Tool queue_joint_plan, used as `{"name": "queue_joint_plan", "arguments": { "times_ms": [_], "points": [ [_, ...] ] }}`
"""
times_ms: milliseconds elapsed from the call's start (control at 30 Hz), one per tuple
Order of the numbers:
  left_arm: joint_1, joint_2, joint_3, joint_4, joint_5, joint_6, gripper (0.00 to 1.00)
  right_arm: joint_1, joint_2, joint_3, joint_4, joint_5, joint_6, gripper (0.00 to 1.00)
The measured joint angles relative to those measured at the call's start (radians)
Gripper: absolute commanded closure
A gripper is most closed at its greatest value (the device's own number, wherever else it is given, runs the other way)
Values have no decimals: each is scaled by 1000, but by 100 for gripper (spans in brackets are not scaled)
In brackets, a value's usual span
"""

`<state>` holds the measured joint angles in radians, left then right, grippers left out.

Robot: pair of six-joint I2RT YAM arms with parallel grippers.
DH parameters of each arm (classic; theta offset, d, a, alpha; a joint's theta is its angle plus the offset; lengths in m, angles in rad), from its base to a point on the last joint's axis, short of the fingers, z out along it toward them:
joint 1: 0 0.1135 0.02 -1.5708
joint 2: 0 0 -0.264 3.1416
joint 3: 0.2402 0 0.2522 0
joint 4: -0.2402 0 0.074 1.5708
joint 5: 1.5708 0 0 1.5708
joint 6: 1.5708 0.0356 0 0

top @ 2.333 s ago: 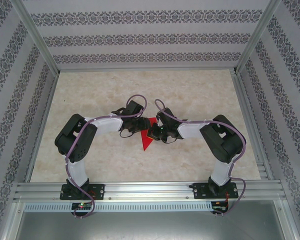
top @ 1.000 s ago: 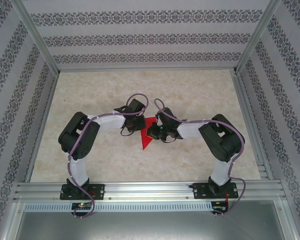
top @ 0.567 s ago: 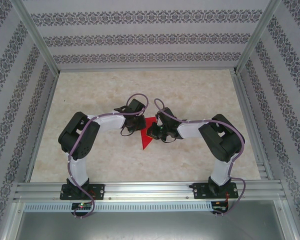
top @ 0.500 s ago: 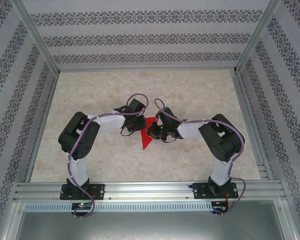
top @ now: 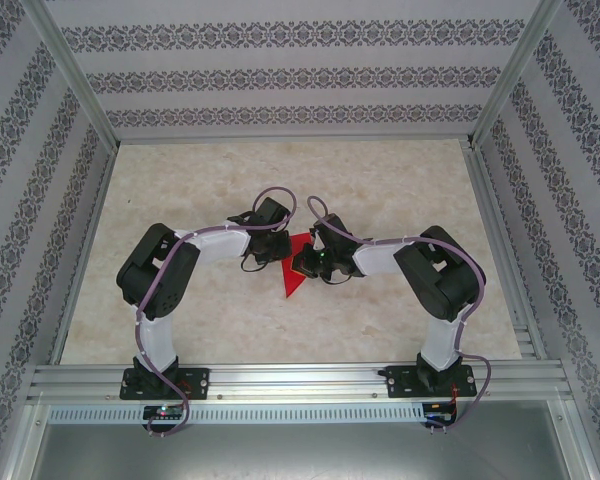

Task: Fold a paper plane with a square sheet of paper (pick it up from the middle)
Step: Third fold the triangle at the center of the table.

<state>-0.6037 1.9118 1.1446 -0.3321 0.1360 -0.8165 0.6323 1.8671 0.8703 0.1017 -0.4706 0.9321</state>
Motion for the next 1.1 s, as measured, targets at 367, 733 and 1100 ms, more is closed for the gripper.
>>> {"name": "queue_joint_plan", "arguments": {
  "times_ms": [367,733,1100],
  "points": [
    [2,0,0,0,4,0,90,0,4,0,0,-1,-4,95],
    [2,1,0,0,5,0,90,0,-9,0,-24,15,-8,95],
    [2,1,0,0,8,0,90,1,-27,0,-50,33,-11,95]
  ]
}}
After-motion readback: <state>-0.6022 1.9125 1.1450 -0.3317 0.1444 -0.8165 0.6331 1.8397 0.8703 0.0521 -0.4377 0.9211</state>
